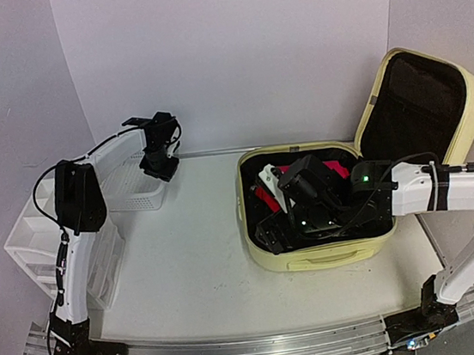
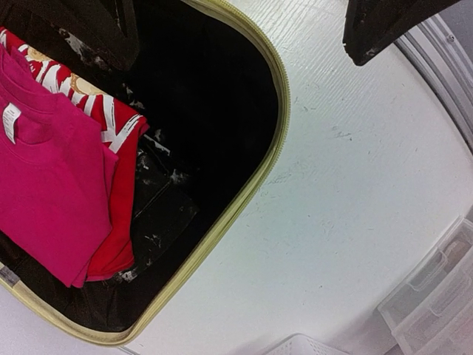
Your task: Open, take out, and arrange the luggage
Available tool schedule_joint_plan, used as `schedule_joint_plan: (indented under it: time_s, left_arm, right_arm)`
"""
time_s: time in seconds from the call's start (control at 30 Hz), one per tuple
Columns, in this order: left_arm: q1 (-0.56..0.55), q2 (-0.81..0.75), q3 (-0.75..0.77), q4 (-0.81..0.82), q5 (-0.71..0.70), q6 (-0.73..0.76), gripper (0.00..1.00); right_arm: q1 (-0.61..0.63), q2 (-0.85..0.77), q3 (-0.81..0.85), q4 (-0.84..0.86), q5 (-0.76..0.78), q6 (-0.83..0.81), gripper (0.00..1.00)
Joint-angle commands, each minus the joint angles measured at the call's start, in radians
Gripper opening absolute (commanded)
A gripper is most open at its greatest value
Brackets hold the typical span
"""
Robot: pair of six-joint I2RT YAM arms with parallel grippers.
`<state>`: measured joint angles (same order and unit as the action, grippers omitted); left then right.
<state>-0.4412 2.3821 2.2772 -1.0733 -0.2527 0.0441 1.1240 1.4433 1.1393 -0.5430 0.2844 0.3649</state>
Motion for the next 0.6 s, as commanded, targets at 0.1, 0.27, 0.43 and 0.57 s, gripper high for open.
schedule_joint_plan:
  time_s: [0.1, 0.27, 0.43, 0.57]
  left_arm:
    - [0.002, -0.039, -0.038, 0.027, 0.087, 0.263, 0.1]
    - [0.002, -0.16, -0.131, 0.094, 0.113, 0.379, 0.0]
    - [0.002, -0.327, -0.233, 0.2, 0.233, 0.484, 0.0]
    - [0.003, -0.49, -0.412, 0.353, 0.355, 0.579, 0.0]
  right_arm:
    - [-0.001, -0.012, 0.017, 0.009, 0.004, 0.017, 0.98]
    - [-0.001, -0.024, 0.01, 0.01, 0.006, 0.018, 0.98]
    - [-0.001, -0.026, 0.01, 0.012, 0.005, 0.014, 0.98]
    - [-0.001, -0.037, 0.008, 0.012, -0.001, 0.017, 0.98]
